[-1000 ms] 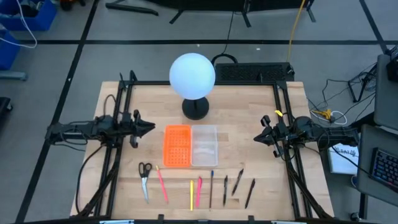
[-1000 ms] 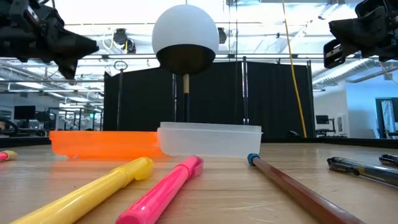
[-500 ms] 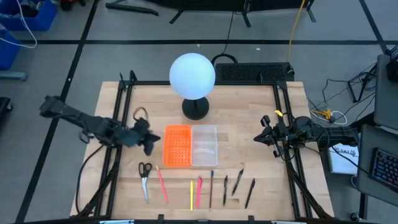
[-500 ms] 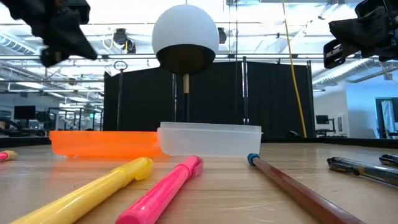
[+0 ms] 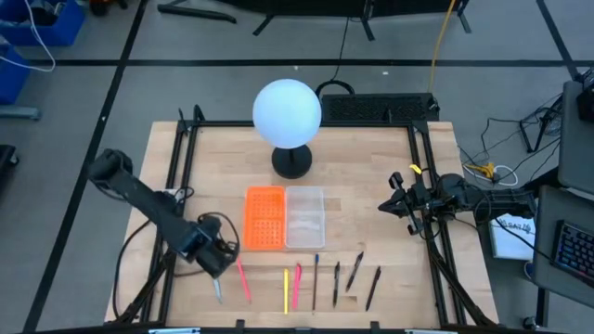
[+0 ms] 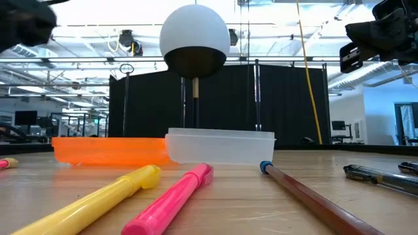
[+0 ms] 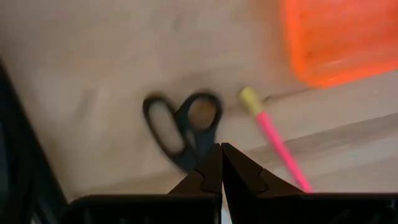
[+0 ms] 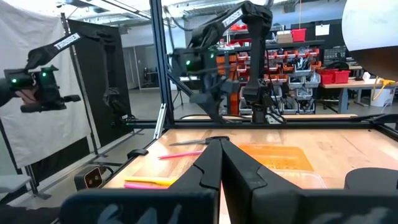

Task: Pick & place school supplies into a supply box
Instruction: Put the black scissors into the pencil box

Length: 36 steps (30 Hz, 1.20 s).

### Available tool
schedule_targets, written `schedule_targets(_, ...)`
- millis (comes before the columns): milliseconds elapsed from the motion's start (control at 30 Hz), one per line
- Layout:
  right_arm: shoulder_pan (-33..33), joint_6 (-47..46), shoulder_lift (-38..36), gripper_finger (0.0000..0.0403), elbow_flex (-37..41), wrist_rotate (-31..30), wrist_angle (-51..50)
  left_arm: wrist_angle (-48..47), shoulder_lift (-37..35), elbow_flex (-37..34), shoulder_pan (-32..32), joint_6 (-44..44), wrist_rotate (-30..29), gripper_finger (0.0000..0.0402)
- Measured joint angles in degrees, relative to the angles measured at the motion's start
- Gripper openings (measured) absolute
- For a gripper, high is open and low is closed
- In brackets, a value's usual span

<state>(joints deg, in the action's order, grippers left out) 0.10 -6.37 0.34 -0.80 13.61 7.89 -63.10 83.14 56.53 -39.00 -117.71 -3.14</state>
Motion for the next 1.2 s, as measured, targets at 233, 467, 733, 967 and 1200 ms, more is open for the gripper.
schedule_targets(233, 0.0, 0.0, 0.0, 0.0000, 0.0, 0.0, 0.7, 0.3, 3.6, -0.2, -1.0, -2.0, 0.2, 0.0028)
schedule_targets(467, 0.0, -4.0, 0.0, 0.0000, 0.0, 0.0, 3.0, -0.3, 3.9, -0.2, -0.5, -8.8, -2.8, 0.0133)
schedule_targets(733, 0.0, -4.9, 0.0, 0.0000, 0.0, 0.0, 2.8, 1.6, 5.0, -0.2, -0.1, -14.4, -1.0, 0.0181)
schedule_targets(967, 0.0, -4.9, 0.0, 0.0000, 0.0, 0.0, 3.0, 2.6, 9.3, -0.2, -0.5, -15.0, 1.4, 0.0182)
schedule_targets(1200, 0.0, -4.9, 0.0, 0.0000, 0.0, 0.0, 4.0, 1.7, 9.9, -0.2, -0.3, -16.4, 1.5, 0.0182)
